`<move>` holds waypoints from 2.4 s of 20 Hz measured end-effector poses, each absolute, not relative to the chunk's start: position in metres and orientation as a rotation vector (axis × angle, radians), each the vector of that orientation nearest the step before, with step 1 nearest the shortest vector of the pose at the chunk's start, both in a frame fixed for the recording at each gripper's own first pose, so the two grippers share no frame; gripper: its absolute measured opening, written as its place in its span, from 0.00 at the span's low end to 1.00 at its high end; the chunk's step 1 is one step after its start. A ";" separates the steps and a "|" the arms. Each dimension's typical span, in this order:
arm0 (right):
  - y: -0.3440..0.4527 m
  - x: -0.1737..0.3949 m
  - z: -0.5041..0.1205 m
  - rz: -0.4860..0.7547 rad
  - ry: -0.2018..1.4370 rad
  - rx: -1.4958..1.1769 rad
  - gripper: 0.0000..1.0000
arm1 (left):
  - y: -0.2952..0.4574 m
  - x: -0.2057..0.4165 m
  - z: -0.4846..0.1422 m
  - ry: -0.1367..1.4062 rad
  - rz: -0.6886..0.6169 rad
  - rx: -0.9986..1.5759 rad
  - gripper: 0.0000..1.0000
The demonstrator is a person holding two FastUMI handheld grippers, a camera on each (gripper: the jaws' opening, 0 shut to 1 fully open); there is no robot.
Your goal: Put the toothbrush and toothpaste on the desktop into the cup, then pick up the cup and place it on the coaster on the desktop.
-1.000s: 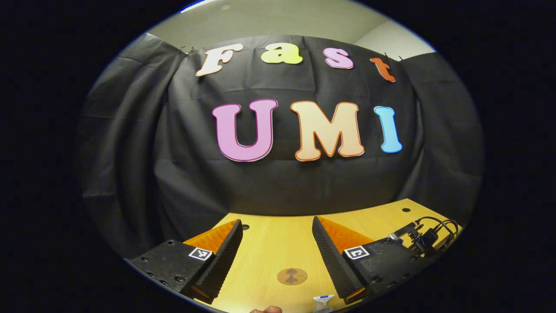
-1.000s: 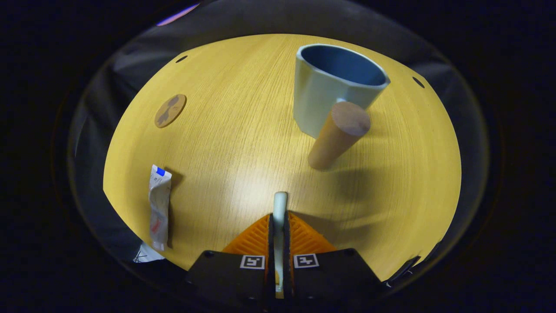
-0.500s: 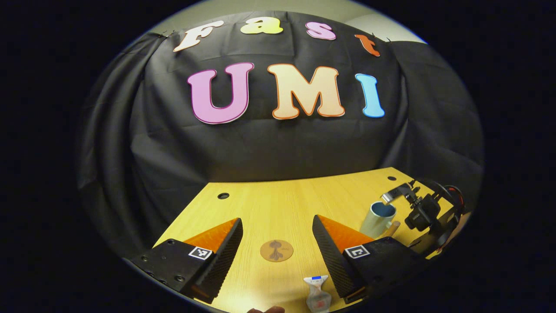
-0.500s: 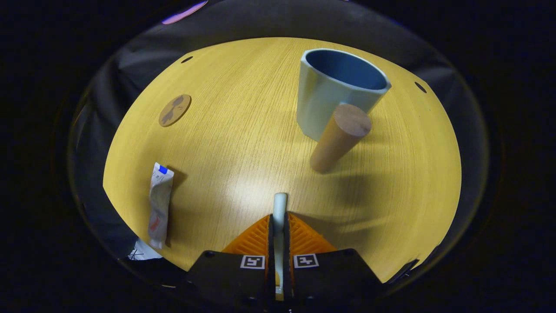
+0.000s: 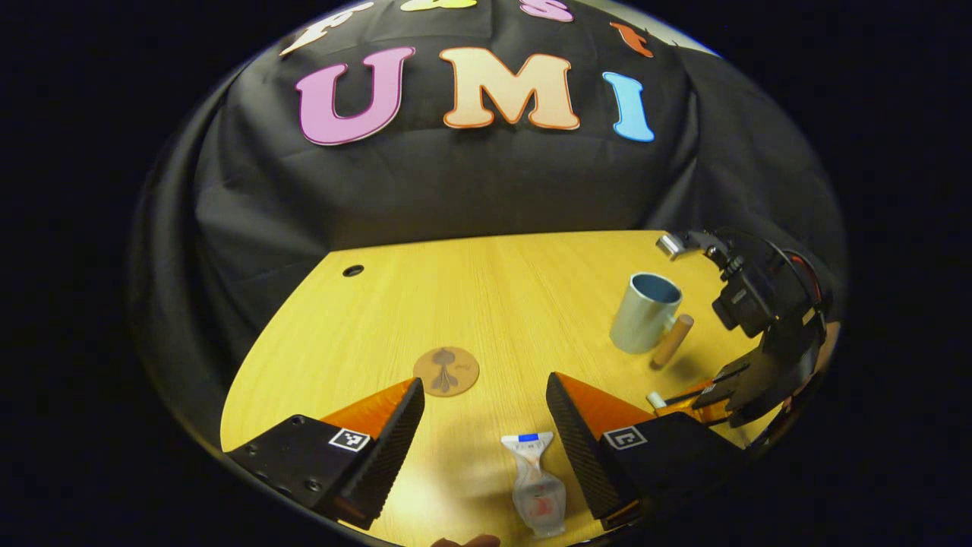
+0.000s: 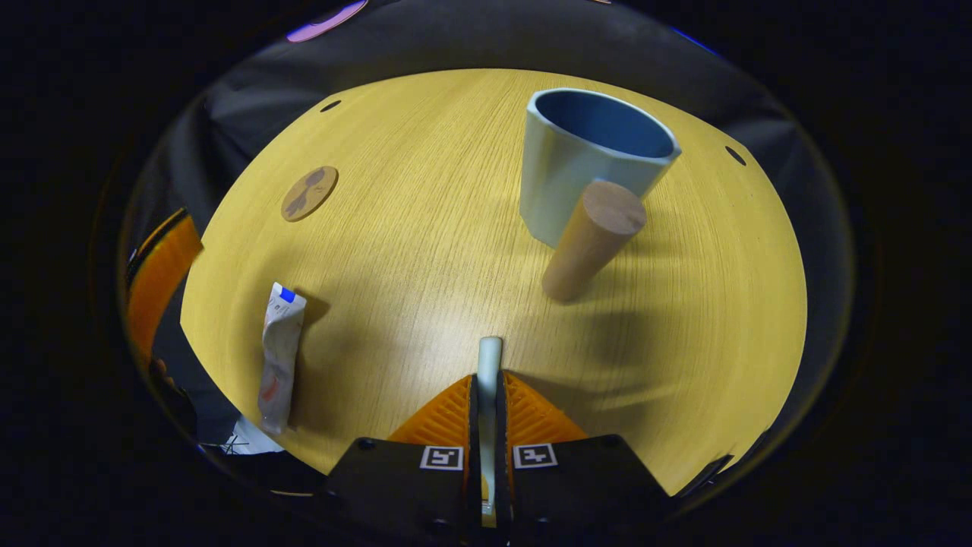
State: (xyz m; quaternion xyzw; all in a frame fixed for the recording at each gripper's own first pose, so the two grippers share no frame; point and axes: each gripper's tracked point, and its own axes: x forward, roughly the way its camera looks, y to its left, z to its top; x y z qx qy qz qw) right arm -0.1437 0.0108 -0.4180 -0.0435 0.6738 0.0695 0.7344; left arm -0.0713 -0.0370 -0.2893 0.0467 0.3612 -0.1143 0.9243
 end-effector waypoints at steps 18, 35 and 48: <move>0.011 -0.142 -0.418 0.179 1.461 -0.089 0.10 | -0.045 -0.126 -0.382 1.071 -0.262 0.110 0.96; 0.011 -0.142 -0.417 0.196 1.385 -0.080 0.10 | -0.059 -0.123 -0.381 1.020 -0.248 0.061 0.01; 0.009 -0.124 -0.388 0.205 1.232 0.093 0.07 | -0.094 -0.102 -0.332 0.898 -0.294 -0.031 0.00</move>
